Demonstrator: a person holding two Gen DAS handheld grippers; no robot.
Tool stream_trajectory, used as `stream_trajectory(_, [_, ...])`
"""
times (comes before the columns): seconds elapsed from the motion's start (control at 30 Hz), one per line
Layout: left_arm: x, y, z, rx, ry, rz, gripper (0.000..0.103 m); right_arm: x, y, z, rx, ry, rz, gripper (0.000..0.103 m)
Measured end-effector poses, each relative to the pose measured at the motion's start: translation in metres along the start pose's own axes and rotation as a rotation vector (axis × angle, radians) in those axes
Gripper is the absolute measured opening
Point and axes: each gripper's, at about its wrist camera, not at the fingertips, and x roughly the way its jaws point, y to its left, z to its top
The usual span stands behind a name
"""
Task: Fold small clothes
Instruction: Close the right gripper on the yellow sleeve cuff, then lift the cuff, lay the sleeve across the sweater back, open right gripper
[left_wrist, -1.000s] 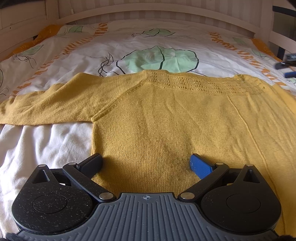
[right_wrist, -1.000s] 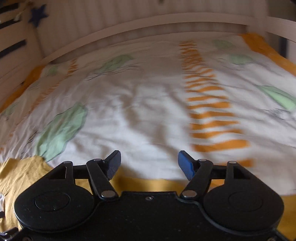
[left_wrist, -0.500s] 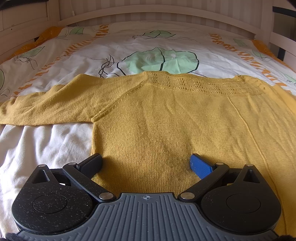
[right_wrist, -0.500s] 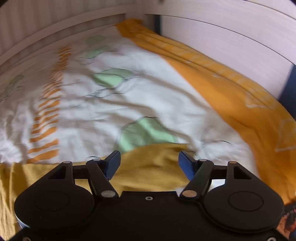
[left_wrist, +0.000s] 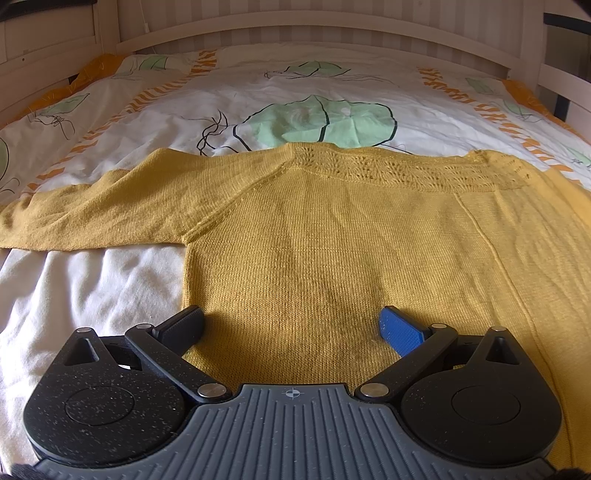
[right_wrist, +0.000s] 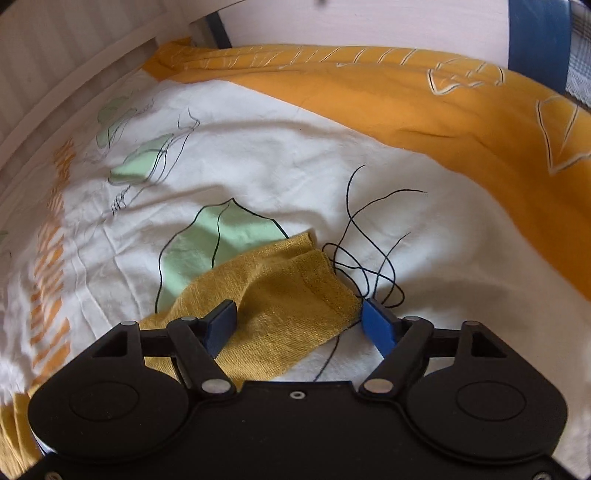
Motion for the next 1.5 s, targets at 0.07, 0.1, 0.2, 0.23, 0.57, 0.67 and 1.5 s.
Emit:
stream_trajectory(0.07, [0.000,0.000,0.000,0.000,0.000,0.000,0.103,-0.003,0.004,0.002,-0.011,-0.002,-0.009,0.016])
stream_trajectory(0.1, [0.000,0.000,0.000,0.000,0.001,-0.002,0.103,-0.008,0.006,0.003,-0.011,-0.015,0.001,0.013])
stream_trajectory(0.2, [0.000,0.000,0.005,-0.002,0.014,-0.009,0.103,-0.029,0.018,0.011,-0.070,-0.064,0.001,0.013])
stream_trajectory(0.23, [0.001,0.000,0.007,0.000,0.022,-0.011,0.102,-0.038,0.020,0.015,-0.088,-0.082,-0.008,0.013])
stream_trajectory(0.57, [-0.009,0.006,0.027,-0.022,0.079,-0.103,0.101,-0.106,0.061,0.039,-0.179,-0.210,-0.008,0.013])
stream_trajectory(0.67, [-0.018,0.009,0.033,-0.024,0.046,-0.111,0.101,-0.130,0.107,0.035,-0.242,-0.234,0.100,0.013])
stream_trajectory(1.5, [-0.030,0.083,0.063,-0.313,0.049,-0.162,0.101,-0.118,0.451,-0.294,-0.792,0.136,0.814,0.023])
